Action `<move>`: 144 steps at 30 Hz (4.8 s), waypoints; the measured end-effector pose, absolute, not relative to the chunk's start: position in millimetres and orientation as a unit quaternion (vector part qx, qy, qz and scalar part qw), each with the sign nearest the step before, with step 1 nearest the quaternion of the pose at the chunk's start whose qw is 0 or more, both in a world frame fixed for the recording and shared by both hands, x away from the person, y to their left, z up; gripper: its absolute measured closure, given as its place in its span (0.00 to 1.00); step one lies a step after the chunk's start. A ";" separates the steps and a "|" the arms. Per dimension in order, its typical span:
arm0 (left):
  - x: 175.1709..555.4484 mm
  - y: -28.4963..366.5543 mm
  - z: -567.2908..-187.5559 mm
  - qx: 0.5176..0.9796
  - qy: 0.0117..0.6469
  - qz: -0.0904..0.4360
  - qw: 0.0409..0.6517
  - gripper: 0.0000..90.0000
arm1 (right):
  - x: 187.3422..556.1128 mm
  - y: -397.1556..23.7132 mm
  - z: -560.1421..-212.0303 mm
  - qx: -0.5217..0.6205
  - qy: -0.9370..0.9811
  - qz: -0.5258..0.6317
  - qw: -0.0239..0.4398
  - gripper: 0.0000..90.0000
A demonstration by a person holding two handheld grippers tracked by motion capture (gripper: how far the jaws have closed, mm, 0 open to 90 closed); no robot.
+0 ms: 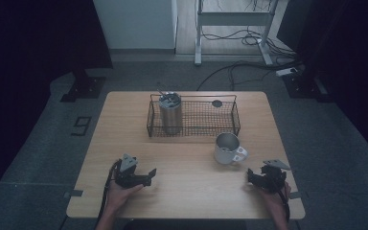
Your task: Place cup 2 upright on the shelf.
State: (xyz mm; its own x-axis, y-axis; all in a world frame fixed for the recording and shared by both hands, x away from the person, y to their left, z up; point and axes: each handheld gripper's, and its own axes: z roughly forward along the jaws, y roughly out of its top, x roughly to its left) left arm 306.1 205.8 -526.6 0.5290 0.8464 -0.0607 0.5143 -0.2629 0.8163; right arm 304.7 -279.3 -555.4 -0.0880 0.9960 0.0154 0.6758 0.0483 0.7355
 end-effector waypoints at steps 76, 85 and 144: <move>295.5 204.6 -537.4 0.776 0.450 0.175 0.406 0.05 | 325.0 -210.2 -474.1 0.498 0.705 0.427 0.270 0.05; 295.9 203.7 -539.2 0.780 0.451 0.170 0.399 0.05 | 340.1 -200.5 -475.8 0.494 0.716 0.415 0.265 0.00; 296.3 201.1 -540.8 0.787 0.456 0.164 0.383 0.07 | 369.2 -185.7 -493.5 0.517 0.721 0.380 0.263 0.07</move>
